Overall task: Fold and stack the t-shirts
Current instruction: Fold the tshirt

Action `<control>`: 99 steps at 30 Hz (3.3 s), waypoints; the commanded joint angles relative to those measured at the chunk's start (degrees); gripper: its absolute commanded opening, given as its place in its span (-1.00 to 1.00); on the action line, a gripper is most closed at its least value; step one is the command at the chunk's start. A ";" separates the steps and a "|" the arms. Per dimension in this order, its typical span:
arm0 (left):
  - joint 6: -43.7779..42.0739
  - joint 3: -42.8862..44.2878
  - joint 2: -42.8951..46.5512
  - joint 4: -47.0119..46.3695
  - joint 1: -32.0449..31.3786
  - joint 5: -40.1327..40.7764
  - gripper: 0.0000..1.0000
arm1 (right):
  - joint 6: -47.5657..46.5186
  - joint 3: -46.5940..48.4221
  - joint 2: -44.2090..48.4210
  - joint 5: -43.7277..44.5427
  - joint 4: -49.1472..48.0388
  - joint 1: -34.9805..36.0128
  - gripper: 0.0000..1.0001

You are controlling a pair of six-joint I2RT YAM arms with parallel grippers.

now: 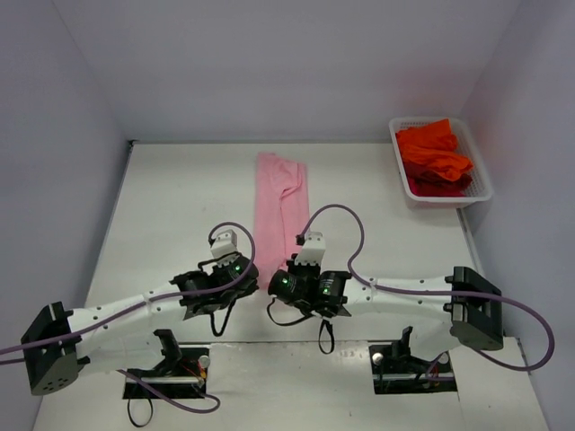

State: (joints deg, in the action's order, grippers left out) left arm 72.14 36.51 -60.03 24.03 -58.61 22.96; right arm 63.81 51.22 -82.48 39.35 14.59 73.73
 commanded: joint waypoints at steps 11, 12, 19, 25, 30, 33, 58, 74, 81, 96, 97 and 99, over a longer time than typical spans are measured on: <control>-9.38 10.86 -4.56 -0.65 4.29 -1.34 -1.00 | -4.75 4.59 0.83 4.94 0.88 -2.28 -1.00; -9.65 11.21 -5.00 -0.74 4.64 -1.60 -1.00 | -4.92 4.76 0.74 5.12 0.88 -2.45 -1.00; -12.81 13.76 -6.59 -1.80 7.28 -3.27 -1.00 | -7.91 6.08 0.74 5.65 0.44 -4.56 -1.00; -15.62 16.13 -7.99 -2.32 9.91 -4.85 -1.00 | -10.02 7.31 0.39 5.91 -0.44 -6.05 -1.00; -17.73 18.85 -9.66 -2.94 11.50 -6.61 -1.00 | -12.04 8.19 -0.58 5.47 -1.75 -7.11 -1.00; -18.78 20.52 -10.81 -3.11 12.20 -7.22 -1.00 | -13.70 9.24 -1.28 5.12 -2.72 -7.90 -1.00; -24.76 28.35 -17.84 -5.49 19.93 -14.17 -1.00 | -24.52 14.34 -5.76 -0.15 -11.16 -16.51 -1.00; -27.22 32.92 -23.37 -7.07 23.28 -18.13 -1.00 | -27.25 15.05 -7.00 -3.05 -13.89 -20.65 -1.00; -27.67 33.71 -24.52 -7.42 24.59 -19.00 -1.00 | -28.04 15.22 -7.87 -4.37 -15.72 -22.05 -1.00; -27.84 33.80 -27.86 -9.53 27.05 -21.20 -1.00 | -28.13 17.24 -12.18 -7.80 -18.46 -25.57 -1.00; -27.93 33.89 -27.95 -9.79 27.14 -21.64 -1.00 | -28.21 17.42 -12.36 -7.97 -18.54 -25.74 -1.00; -27.93 33.89 -28.04 -10.49 27.50 -21.56 -1.00 | -28.39 17.86 -12.79 -8.33 -18.81 -26.18 -1.00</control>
State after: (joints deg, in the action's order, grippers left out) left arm 45.32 67.40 -88.77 17.41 -31.92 1.87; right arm 35.92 66.04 -95.22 30.55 -1.13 48.38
